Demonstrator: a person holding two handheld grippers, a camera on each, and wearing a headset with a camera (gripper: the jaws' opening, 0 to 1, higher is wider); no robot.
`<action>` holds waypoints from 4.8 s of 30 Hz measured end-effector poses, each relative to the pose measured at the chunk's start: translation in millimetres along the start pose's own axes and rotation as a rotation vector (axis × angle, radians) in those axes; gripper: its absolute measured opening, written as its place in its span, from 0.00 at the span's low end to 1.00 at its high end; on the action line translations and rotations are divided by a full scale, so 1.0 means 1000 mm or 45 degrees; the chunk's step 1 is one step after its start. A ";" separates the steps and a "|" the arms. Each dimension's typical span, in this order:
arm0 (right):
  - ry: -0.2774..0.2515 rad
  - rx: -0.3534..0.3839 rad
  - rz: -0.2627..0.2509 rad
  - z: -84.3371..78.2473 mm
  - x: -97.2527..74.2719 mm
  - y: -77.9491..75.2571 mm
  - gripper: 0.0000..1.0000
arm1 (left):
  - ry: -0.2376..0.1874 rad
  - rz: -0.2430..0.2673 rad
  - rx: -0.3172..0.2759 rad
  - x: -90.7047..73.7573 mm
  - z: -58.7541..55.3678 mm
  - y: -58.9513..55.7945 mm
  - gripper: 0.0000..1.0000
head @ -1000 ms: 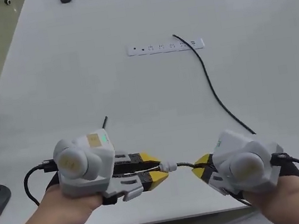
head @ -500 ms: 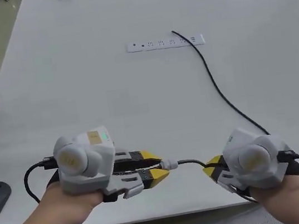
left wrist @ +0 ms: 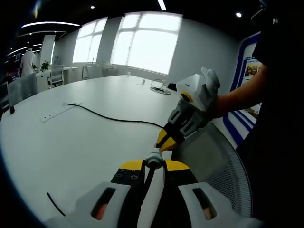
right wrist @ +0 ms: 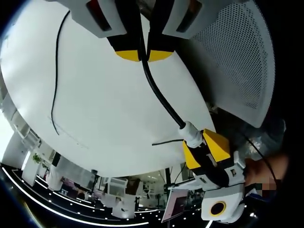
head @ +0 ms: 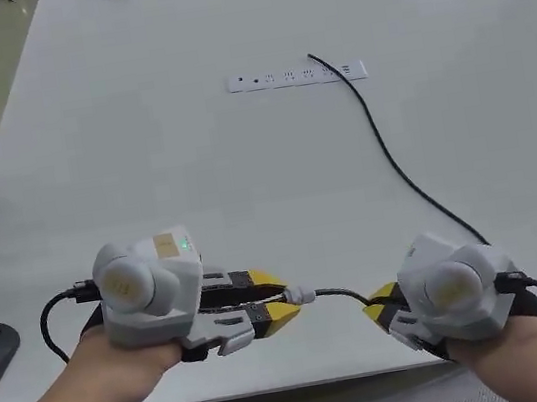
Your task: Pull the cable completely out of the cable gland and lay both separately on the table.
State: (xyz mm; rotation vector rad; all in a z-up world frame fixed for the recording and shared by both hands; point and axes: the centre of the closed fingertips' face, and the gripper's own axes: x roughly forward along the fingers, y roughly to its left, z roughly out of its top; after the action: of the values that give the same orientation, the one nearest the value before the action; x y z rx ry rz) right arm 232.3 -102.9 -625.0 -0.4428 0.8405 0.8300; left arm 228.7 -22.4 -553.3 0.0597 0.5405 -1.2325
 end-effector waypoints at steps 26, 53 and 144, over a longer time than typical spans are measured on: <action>-0.229 -0.254 0.081 0.072 -0.018 0.036 0.11 | 0.002 0.010 0.010 -0.003 -0.001 0.002 0.16; -0.209 -0.349 0.067 0.077 -0.008 0.038 0.01 | -0.004 0.001 0.010 -0.003 0.001 0.003 0.16; -0.230 -0.503 0.074 0.078 -0.008 0.044 0.07 | -0.010 0.011 0.001 -0.005 -0.001 0.006 0.16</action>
State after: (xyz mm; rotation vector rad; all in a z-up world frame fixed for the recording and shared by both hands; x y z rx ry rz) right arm 231.7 -30.0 -572.9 -0.6812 0.5229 1.0784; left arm 232.3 -16.0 -553.9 0.0582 0.5326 -1.2240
